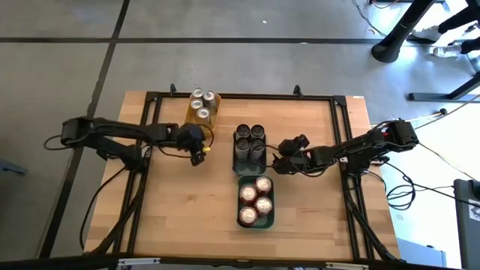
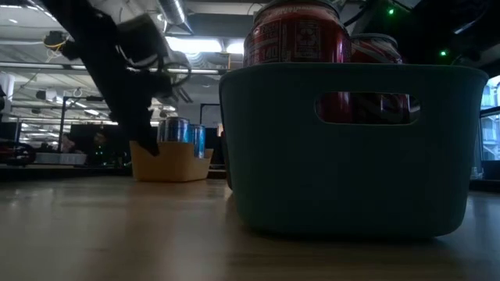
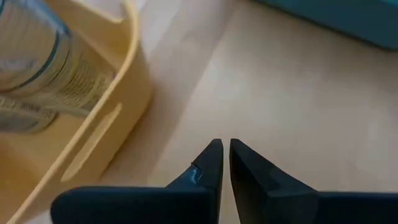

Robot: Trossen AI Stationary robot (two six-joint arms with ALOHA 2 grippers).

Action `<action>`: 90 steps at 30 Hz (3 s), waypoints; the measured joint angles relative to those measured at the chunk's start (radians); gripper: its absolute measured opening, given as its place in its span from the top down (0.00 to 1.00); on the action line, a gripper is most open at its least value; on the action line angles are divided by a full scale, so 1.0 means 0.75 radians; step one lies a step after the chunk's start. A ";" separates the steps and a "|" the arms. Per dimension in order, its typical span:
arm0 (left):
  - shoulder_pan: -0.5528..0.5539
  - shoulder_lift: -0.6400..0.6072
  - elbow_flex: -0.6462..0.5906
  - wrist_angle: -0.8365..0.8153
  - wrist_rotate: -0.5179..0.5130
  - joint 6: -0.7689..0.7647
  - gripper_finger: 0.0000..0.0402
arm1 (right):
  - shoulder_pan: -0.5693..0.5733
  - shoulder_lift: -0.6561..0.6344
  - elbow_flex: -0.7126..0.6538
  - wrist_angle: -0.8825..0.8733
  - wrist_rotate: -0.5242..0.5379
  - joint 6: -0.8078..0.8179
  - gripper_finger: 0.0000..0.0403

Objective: Sort soda cans
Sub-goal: Move the yellow bin to the top left, then move the dark green bin to the top beside the yellow bin

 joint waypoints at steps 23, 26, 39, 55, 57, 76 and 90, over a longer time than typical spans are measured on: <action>0.318 0.214 -0.105 0.484 0.004 0.224 1.00 | 0.000 0.011 -0.001 0.026 0.036 -0.059 0.05; 0.339 0.229 -0.105 0.501 0.003 0.253 0.99 | 0.000 0.011 -0.001 0.023 0.028 -0.060 0.05; 0.396 0.238 -0.106 0.547 0.017 0.299 1.00 | 0.000 0.011 -0.001 0.020 0.027 -0.060 0.05; 0.041 0.069 -0.054 0.435 -0.010 0.144 0.99 | 0.000 -0.082 0.112 -0.119 -0.119 -0.279 0.05; -0.005 0.035 -0.050 0.431 -0.007 0.104 0.99 | -0.001 -0.110 0.133 -0.149 -0.168 -0.331 0.05; -0.403 0.019 -0.091 0.485 -0.040 -0.214 0.99 | 0.159 -0.117 0.158 -0.001 -0.375 -0.606 0.05; -0.426 0.019 -0.110 0.519 -0.139 -0.236 0.99 | 0.165 0.028 0.082 0.270 -0.289 -0.687 0.05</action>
